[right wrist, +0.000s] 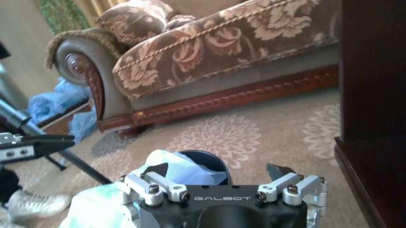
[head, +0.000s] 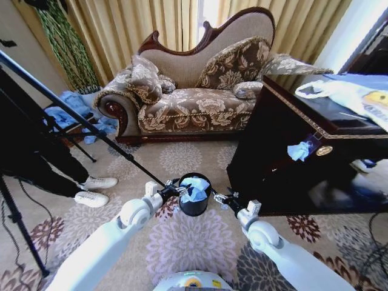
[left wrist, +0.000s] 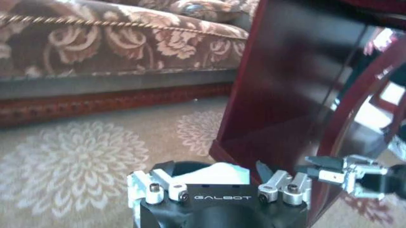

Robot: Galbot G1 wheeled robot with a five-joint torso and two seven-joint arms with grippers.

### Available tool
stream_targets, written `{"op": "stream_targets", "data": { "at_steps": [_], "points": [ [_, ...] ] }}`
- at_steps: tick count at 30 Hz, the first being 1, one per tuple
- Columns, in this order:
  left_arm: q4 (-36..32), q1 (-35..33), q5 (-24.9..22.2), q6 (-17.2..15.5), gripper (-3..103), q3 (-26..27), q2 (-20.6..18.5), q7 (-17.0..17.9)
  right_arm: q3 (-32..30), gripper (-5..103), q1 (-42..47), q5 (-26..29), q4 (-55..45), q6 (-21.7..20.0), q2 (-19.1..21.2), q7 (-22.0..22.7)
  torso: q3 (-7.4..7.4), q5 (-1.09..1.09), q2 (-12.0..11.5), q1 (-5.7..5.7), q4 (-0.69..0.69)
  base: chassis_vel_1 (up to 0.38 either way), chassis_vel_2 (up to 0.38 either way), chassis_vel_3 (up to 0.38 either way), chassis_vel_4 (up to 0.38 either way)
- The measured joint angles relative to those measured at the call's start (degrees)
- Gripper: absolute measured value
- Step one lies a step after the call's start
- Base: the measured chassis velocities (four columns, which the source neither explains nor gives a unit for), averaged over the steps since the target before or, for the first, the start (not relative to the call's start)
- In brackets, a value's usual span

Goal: Place a garbage bag over the trash bin.

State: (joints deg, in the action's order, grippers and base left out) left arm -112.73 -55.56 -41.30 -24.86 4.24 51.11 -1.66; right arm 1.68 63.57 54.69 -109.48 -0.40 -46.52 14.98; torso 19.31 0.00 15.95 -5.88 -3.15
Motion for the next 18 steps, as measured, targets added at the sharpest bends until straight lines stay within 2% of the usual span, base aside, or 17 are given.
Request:
{"op": "stream_targets", "data": {
  "at_steps": [1,3,9,14,15,17,18],
  "points": [
    [0.75,1.23,2.24,-0.11,96,-0.73,-0.30,-0.74,-1.15,100,1.10,-0.02,-0.10,0.00,-0.52,0.00,0.00,0.01,0.00,0.00,0.00,0.000,0.000,0.000,0.000],
    [2.51,4.09,5.04,-0.39,99,-2.17,-0.68,-1.96,-3.69,100,3.26,-0.81,0.16,0.10,-1.59,-0.66,0.00,0.00,0.00,0.00,0.01,0.000,0.000,0.000,0.000],
    [5.97,9.88,5.83,-2.75,100,-5.16,-1.09,-5.00,-7.42,100,7.42,-2.38,0.47,0.55,-2.42,-2.23,0.00,0.00,0.00,0.00,-0.02,0.000,0.000,0.000,0.000],
    [10.87,16.83,6.41,-4.67,102,-10.24,-0.89,-7.71,-10.71,100,11.12,-4.24,0.34,1.24,-3.27,-3.71,0.00,0.00,0.00,0.00,-0.01,0.000,0.000,0.000,0.000],
    [11.92,18.09,6.38,-5.44,96,-11.80,-0.62,-8.13,-11.40,100,11.78,-4.60,0.34,1.45,-3.58,-4.05,0.00,0.00,0.00,0.00,0.00,0.000,0.000,0.000,0.000],
    [12.83,18.69,6.48,-5.59,96,-12.72,-0.41,-8.61,-11.83,100,12.15,-4.78,0.34,1.53,-3.72,-4.31,0.00,0.01,0.00,0.00,0.00,0.000,0.000,0.000,0.000],
    [13.49,19.04,6.62,-5.56,92,-13.36,-0.21,-9.15,-12.10,100,12.38,-4.88,0.34,1.57,-3.80,-4.52,0.00,0.00,0.00,0.00,0.00,0.000,0.000,0.000,0.000]
  ]
}}
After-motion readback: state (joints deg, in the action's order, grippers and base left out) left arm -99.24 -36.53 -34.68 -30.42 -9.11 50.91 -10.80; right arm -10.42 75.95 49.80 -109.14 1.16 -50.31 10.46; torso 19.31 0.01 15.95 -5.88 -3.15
